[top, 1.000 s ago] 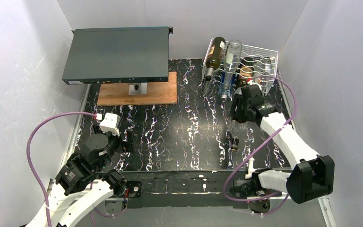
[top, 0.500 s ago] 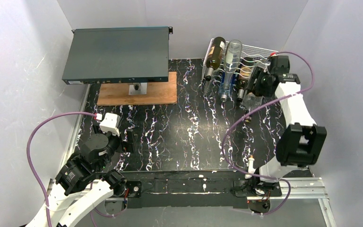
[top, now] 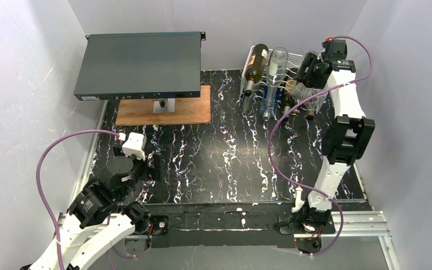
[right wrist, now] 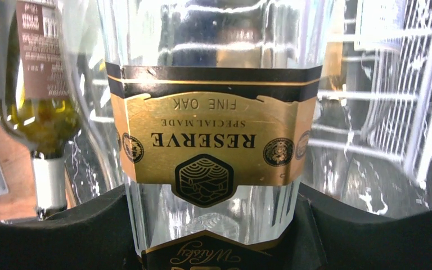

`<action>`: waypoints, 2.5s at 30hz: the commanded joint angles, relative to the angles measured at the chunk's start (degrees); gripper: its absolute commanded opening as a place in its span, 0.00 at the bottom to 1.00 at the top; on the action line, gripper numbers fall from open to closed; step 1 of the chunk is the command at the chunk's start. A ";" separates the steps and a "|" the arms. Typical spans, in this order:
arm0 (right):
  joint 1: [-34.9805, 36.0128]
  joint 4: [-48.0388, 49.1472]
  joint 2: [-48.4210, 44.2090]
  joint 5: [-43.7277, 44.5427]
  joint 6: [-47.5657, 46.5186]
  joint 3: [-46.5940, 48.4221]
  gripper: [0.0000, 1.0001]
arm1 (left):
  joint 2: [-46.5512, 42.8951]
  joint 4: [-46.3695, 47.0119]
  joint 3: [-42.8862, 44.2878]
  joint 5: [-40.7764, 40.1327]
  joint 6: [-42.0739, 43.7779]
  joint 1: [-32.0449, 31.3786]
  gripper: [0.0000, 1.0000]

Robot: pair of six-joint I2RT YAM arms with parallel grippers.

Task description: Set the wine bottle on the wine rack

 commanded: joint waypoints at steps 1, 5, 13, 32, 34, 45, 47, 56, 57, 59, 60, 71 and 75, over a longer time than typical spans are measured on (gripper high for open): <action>-0.01 3.98 4.78 -1.57 -0.24 11.49 0.01 | 0.63 0.51 -0.27 -1.22 0.46 -0.11 0.99; 0.03 2.61 11.29 -1.90 -0.73 19.47 0.01 | 1.09 0.48 -0.18 -1.98 0.41 -0.11 0.99; 0.10 5.88 16.69 -3.70 0.27 23.28 0.01 | 4.19 0.09 0.07 -2.46 0.32 -0.13 0.99; 0.12 13.94 20.57 -3.20 0.43 25.01 0.18 | 4.67 0.16 -0.01 -2.40 0.31 -0.12 0.99; 0.14 14.43 20.81 -2.69 0.08 25.08 0.21 | 4.88 0.13 0.00 -2.34 0.32 -0.08 0.99; 0.50 16.21 21.80 0.39 -2.94 24.92 0.72 | 5.25 0.16 -0.01 -2.42 0.31 -0.09 0.99; 0.58 16.20 21.50 0.81 -2.99 24.99 0.79 | 5.27 0.15 0.00 -2.42 0.32 -0.07 0.99; 0.58 16.13 20.35 2.33 -3.32 26.18 0.91 | 5.49 0.05 0.03 -2.25 0.32 -0.16 0.99; 0.64 15.86 20.30 2.63 -3.39 26.46 0.91 | 5.51 0.09 0.08 -2.24 0.28 -0.10 0.99; 0.65 15.59 19.99 3.05 -3.57 26.66 0.93 | 5.45 0.07 0.09 -2.24 0.32 -0.11 0.99; 0.59 15.60 19.86 3.10 -3.65 26.66 0.95 | 5.41 0.09 0.07 -2.22 0.30 -0.12 0.99; 0.89 14.76 19.11 3.13 -2.76 25.47 0.98 | 4.90 0.09 0.08 -2.23 0.32 -0.13 0.99; 2.99 14.85 18.70 7.30 -6.61 23.70 0.98 | 4.75 0.11 0.04 -2.24 0.32 -0.12 0.99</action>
